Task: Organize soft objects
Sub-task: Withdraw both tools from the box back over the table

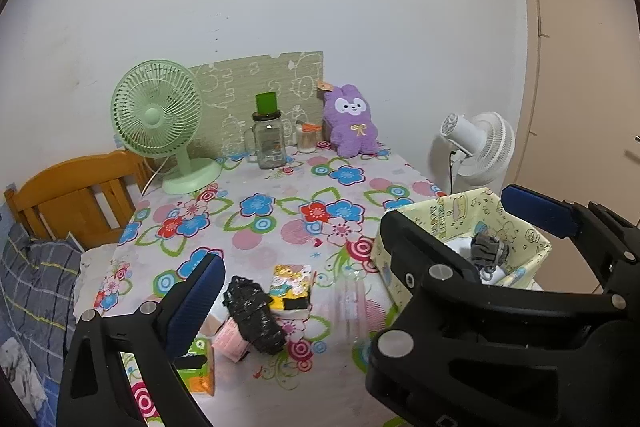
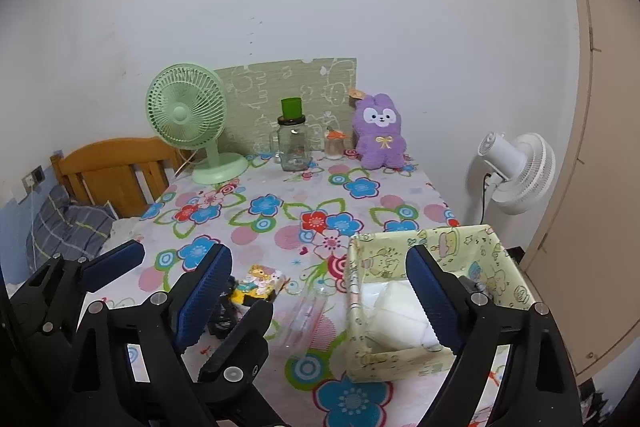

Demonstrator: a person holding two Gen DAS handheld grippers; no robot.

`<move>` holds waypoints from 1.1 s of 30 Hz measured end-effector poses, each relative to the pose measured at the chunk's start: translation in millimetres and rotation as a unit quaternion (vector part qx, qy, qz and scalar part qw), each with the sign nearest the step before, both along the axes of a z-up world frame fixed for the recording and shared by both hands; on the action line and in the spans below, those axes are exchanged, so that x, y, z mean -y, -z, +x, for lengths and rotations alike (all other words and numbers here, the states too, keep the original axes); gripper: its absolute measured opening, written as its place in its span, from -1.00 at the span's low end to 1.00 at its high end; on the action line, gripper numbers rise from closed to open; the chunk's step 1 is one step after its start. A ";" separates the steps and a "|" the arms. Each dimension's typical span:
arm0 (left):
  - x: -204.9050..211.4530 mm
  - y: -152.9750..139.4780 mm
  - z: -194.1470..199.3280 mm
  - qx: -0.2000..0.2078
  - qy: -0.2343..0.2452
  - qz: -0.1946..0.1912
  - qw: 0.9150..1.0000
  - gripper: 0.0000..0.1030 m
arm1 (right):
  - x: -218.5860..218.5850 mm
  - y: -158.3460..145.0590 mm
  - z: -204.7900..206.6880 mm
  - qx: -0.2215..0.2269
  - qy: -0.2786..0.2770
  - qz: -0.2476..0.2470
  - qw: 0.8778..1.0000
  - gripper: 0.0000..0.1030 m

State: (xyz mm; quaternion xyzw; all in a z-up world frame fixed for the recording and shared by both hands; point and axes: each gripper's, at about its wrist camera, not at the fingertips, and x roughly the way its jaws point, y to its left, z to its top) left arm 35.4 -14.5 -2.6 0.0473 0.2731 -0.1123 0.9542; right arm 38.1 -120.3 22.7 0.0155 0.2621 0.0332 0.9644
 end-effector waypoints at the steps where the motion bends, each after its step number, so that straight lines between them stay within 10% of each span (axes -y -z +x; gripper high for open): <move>1: -2.4 1.7 -0.2 0.000 -0.002 0.001 1.000 0.96 | -1.6 1.2 0.7 0.000 -0.001 0.000 1.000 0.78; 33: -52.8 71.1 6.1 -0.040 -0.061 0.006 0.997 1.00 | -54.2 71.8 16.1 -0.026 -0.053 -0.011 0.998 0.87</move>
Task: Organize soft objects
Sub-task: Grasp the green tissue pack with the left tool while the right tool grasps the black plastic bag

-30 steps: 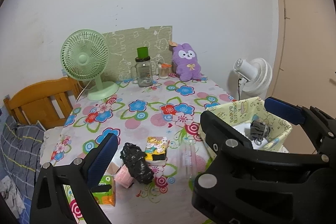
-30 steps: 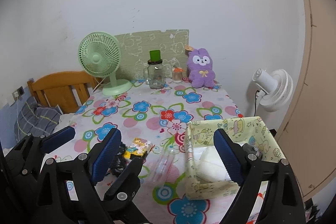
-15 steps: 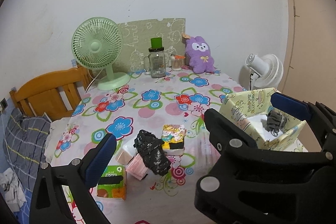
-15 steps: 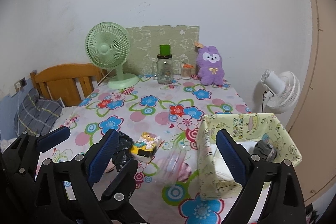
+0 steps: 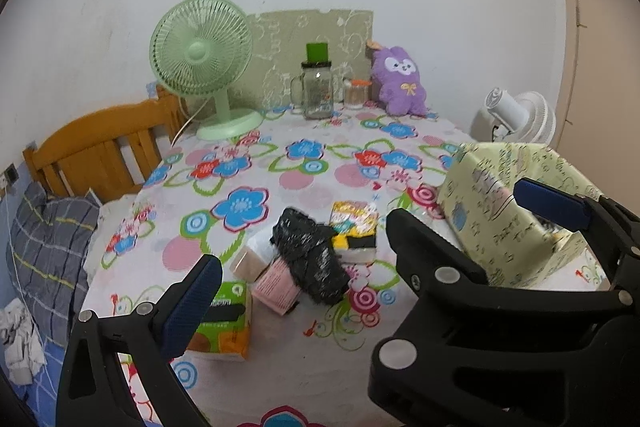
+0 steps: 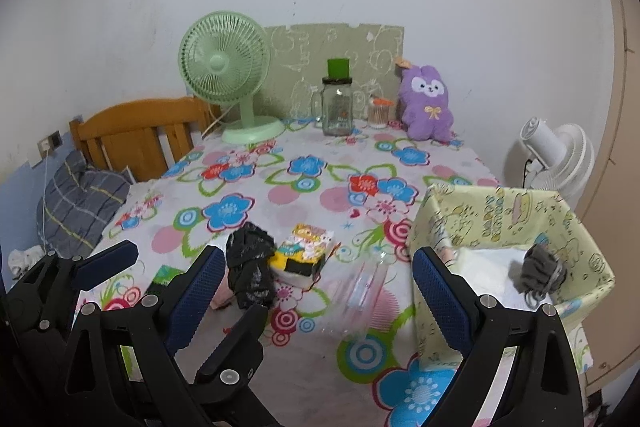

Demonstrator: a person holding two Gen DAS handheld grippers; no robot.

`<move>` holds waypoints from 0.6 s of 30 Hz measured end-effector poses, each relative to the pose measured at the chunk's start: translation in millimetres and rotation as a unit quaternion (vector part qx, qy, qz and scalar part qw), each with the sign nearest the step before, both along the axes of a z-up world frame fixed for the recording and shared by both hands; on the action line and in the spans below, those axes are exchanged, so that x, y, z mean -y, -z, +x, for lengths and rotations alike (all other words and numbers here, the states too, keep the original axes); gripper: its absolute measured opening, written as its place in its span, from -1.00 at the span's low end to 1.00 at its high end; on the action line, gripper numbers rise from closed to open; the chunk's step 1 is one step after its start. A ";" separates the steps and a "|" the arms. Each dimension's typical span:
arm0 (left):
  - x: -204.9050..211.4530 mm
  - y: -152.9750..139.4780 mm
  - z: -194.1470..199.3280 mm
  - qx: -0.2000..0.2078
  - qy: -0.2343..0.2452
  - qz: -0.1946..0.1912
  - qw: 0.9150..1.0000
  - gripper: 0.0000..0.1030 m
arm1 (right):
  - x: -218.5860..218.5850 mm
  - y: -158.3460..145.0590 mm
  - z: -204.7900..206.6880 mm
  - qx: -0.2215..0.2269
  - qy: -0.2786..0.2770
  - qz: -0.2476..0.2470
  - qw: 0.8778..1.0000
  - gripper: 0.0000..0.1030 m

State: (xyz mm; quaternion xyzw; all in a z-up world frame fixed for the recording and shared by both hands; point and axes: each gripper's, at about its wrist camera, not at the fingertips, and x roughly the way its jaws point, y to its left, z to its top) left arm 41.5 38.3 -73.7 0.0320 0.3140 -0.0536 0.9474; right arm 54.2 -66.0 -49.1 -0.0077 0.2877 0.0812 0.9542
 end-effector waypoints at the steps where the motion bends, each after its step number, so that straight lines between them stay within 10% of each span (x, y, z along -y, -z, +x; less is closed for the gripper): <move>1: -1.7 3.1 0.6 -0.002 -0.003 0.001 1.000 1.00 | -1.8 3.3 1.1 -0.004 0.000 0.000 1.000 0.87; 18: -31.1 43.3 18.9 -0.032 -0.084 0.013 0.996 0.99 | -23.4 48.5 26.9 -0.047 -0.004 0.008 0.999 0.87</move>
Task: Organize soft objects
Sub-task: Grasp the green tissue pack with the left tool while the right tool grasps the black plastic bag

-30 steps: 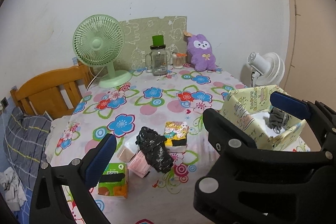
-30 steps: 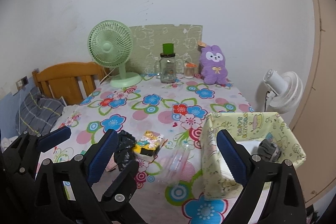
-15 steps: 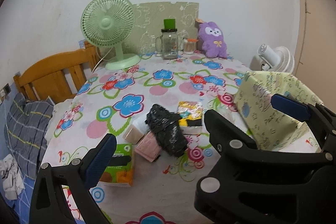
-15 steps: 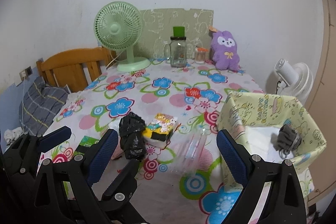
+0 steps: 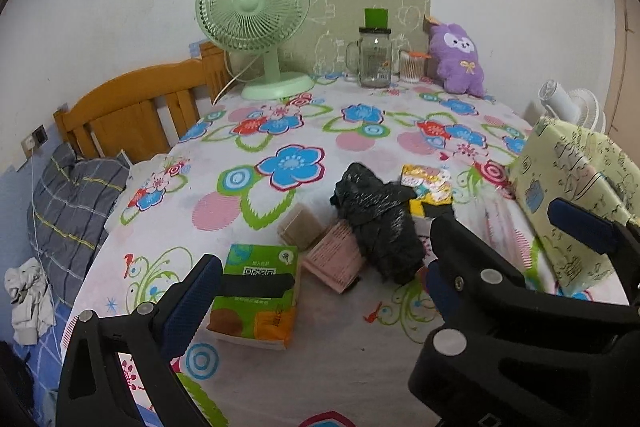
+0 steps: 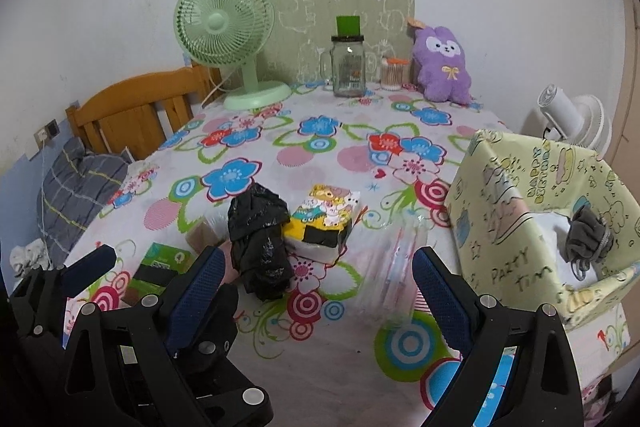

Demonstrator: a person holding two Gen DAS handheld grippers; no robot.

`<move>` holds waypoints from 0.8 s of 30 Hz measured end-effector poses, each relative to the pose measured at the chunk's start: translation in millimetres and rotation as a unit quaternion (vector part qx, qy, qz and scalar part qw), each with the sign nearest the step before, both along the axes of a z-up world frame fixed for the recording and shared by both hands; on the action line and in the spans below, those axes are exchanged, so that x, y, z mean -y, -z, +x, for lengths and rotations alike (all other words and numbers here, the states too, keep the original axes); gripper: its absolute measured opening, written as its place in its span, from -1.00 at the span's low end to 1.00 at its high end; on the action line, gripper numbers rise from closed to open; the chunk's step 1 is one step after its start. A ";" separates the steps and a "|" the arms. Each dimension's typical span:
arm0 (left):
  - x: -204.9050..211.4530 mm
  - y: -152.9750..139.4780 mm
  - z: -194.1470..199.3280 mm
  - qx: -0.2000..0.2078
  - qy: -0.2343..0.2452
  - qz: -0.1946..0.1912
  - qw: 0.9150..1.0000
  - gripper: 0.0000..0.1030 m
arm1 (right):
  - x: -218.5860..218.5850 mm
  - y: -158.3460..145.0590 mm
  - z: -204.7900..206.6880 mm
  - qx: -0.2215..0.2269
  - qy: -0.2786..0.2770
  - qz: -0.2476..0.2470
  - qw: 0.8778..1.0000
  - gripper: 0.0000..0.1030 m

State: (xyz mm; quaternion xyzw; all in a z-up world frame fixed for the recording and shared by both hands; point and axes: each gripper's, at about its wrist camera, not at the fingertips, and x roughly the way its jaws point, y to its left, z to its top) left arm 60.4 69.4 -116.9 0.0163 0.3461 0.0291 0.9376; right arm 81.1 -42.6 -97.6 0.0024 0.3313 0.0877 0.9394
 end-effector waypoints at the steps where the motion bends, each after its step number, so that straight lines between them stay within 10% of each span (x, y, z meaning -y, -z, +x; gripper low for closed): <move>1: -1.4 2.2 1.5 -0.003 -0.001 0.001 1.000 0.99 | -1.8 1.9 1.2 -0.001 -0.001 -0.004 1.000 0.87; 24: -39.5 36.9 38.6 -0.076 -0.045 -0.006 0.996 0.58 | -36.7 30.5 43.1 -0.045 -0.045 -0.030 0.998 0.64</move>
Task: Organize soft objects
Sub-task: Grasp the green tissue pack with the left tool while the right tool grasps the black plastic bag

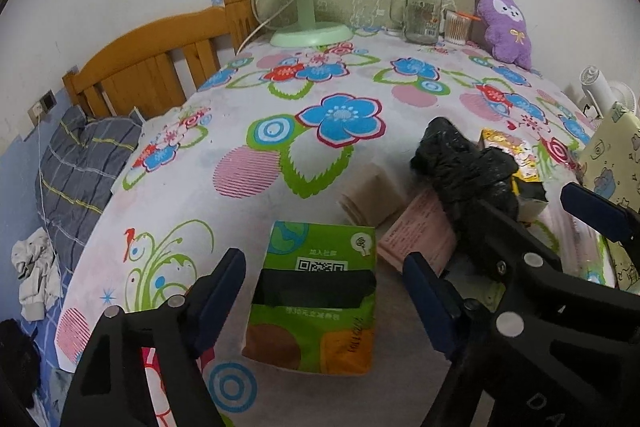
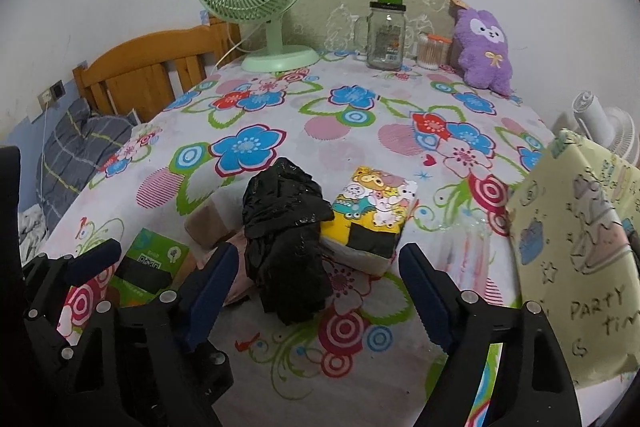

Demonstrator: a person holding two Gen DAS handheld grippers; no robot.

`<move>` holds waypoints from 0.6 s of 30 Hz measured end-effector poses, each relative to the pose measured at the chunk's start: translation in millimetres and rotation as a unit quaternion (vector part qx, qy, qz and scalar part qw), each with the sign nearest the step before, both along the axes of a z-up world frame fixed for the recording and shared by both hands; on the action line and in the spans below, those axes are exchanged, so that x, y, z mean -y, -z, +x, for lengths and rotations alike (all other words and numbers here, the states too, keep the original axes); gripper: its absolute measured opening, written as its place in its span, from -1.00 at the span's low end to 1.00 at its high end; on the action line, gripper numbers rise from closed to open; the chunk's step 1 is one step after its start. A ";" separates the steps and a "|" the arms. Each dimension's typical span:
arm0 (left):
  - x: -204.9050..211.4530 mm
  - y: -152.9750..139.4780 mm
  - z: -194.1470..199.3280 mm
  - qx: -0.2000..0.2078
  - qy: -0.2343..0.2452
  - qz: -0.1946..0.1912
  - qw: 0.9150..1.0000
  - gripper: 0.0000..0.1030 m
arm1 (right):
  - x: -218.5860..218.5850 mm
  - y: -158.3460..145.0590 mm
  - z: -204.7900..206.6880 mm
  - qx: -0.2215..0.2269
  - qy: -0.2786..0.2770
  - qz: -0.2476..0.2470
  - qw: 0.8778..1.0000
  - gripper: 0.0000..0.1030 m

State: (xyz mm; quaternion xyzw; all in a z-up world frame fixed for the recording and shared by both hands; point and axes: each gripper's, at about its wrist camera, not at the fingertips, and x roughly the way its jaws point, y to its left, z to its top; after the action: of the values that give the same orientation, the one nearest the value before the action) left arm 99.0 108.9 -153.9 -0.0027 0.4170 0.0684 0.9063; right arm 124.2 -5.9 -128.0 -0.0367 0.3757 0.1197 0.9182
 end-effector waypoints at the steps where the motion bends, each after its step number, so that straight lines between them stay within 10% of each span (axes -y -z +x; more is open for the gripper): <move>1: -1.2 1.3 1.1 -0.002 0.000 -0.003 1.000 0.57 | -1.4 1.8 2.5 -0.003 -0.001 -0.001 1.000 0.64; 14: -3.3 2.9 1.8 -0.001 0.006 0.005 1.000 0.51 | -12.0 12.3 15.1 -0.023 -0.010 -0.004 1.000 0.06; 18: -3.3 3.2 -0.5 -0.002 0.015 -0.007 1.000 0.15 | -12.8 13.4 13.3 -0.026 -0.017 -0.006 0.999 -0.18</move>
State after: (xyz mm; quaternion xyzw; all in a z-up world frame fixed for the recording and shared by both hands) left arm 98.5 112.2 -157.0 -0.0026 0.4196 0.0518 0.9062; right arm 137.5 6.9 -141.4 -0.0456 0.4000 0.1338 0.9056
